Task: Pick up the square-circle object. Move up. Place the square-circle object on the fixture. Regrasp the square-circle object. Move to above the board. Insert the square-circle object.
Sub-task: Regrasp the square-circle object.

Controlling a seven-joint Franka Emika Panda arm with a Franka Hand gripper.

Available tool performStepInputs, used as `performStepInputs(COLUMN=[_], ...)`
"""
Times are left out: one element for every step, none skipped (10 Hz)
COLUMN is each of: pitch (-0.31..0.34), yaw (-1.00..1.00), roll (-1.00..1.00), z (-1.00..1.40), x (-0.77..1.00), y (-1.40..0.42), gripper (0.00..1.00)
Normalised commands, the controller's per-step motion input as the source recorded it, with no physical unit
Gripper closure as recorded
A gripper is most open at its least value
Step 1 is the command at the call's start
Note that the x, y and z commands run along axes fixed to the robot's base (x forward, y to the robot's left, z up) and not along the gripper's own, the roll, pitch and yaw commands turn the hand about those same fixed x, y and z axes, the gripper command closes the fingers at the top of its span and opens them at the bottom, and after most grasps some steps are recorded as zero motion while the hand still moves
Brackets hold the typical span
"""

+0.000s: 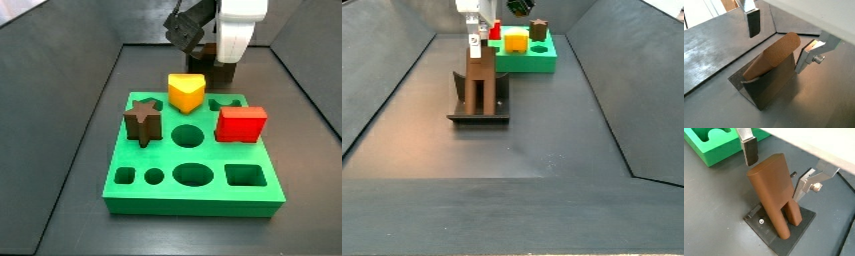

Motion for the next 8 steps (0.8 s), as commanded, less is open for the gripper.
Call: performStepInputs(pitch=[0.203, 0.202, 0.202, 0.202, 0.201, 0.201, 0.201, 0.201], yaw=[0.07, 0.06, 0.06, 0.06, 0.06, 0.06, 0.06, 0.06], roll=[-0.03, -0.03, -0.03, -0.03, -0.03, -0.03, -0.03, -0.03], z=[0.01, 0.01, 0.01, 0.01, 0.01, 0.01, 0.01, 0.01], x=[0.07, 0.08, 0.08, 0.08, 0.08, 0.08, 0.08, 0.08], y=[-0.01, -0.01, -0.01, -0.01, -0.01, -0.01, -0.01, -0.01], gripper=[0.0, 0.0, 0.0, 0.0, 0.0, 0.0, 0.0, 0.0])
